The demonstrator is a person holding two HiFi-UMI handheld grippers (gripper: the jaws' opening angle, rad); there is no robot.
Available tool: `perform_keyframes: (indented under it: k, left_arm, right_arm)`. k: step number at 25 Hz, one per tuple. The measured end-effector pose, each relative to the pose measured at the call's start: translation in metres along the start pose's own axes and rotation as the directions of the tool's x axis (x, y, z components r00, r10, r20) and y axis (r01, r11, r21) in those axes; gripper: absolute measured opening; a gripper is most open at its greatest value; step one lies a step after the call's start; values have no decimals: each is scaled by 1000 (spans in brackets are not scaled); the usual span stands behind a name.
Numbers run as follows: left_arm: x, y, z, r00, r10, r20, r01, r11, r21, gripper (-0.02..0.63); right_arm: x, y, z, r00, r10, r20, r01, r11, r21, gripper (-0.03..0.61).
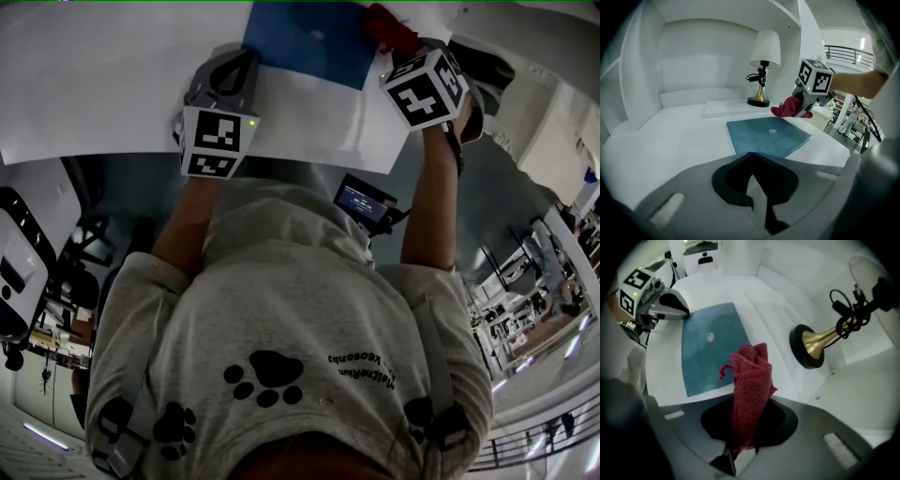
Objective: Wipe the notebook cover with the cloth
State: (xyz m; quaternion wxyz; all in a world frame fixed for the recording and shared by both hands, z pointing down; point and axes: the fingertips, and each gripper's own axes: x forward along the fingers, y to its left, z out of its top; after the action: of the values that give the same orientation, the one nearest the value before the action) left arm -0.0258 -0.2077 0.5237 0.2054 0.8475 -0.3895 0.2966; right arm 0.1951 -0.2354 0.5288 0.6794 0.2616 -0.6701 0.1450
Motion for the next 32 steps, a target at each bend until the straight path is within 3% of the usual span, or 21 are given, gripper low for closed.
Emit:
perform_keyframes:
  k: [5,10,14,19,32]
  left_arm:
    - [0,-1,0,1000,-10,-1,10,1000,-4,-2]
    - [-1,-1,0,1000,-19,-5,19,1000,-13,0]
    - [-3,0,-1,1000,-25,-7,25,1000,-12,-2]
    - [-4,0,-4,1000,-25,-10,25,1000,-10,-2]
    - [-3,-1,-2,1000,-20,-13,20,1000,-21,0]
  right_arm:
    - [-47,7,58,981,-30,193,27,1000,16,80]
    - [-61,46,120,948,48,316,-26,997,-75,80]
    - [-48,80,152,946,116,303,-66,983,-172,80]
    - [-20,108,165,964,152,217,-93,961,-260,80]
    - [-1,110,150,978,156,136,-108,946,-304,80]
